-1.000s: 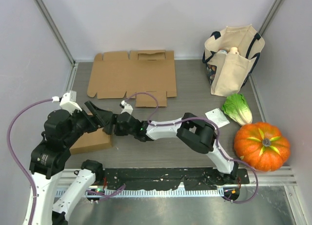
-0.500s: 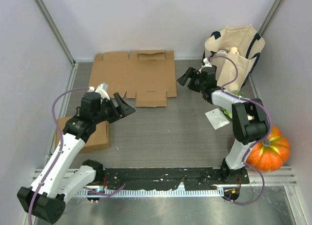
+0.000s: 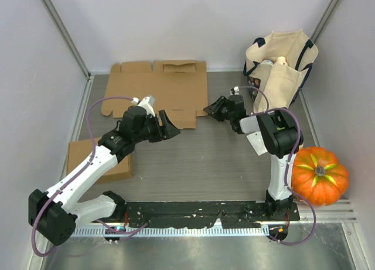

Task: Fold the paper box

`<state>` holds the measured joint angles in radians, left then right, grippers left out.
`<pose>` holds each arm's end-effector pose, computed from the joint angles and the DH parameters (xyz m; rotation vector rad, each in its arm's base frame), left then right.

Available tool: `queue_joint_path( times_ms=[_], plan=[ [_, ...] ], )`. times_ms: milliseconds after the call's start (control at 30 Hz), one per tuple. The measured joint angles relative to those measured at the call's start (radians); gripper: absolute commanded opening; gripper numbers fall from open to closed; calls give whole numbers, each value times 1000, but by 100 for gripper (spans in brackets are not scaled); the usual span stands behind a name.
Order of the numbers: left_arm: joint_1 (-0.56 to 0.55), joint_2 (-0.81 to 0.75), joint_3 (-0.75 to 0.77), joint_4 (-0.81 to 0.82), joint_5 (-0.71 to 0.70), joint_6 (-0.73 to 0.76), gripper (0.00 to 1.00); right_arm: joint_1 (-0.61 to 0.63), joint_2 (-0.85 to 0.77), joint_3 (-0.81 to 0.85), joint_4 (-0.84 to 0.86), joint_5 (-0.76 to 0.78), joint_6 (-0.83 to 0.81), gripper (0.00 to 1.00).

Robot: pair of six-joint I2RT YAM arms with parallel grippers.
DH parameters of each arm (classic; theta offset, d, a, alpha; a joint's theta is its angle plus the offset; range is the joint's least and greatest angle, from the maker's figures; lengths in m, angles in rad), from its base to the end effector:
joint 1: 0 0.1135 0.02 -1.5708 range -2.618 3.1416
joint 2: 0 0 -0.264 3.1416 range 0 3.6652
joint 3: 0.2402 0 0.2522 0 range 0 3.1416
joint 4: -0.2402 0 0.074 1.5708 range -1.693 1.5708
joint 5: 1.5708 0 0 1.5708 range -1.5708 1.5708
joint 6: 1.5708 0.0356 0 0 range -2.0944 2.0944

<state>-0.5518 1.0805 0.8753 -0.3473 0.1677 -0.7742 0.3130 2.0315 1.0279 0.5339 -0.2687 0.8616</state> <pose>0.2018 -0.1312 0.2980 -0.1459 2.2649 -0.9291 0.3930 0.1371 0.1266 0.4142 2.1362 0.9816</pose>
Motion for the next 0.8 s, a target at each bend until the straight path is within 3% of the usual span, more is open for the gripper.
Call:
queue_joint_path(
  times_ms=[33,133,267,367,467,600,800],
  plan=[
    [-2,0,12,-6,-2,8,68,8,17,-5,39,10,33,32],
    [-6,-1,62,-27,-4,39,71,27,81,-3,150,43,129,6],
    [-10,-2,125,-55,-8,86,75,39,103,-5,199,80,208,1],
    [-11,4,189,-83,-10,133,75,34,53,17,123,76,169,1],
    [-11,47,300,-103,-10,190,75,19,-76,56,-82,76,23,1],
    [-3,136,489,-116,-14,265,75,-2,-262,253,-409,53,-256,1],
    [5,223,715,-108,-29,383,79,-18,-446,530,-702,-81,-607,1]
  ],
)
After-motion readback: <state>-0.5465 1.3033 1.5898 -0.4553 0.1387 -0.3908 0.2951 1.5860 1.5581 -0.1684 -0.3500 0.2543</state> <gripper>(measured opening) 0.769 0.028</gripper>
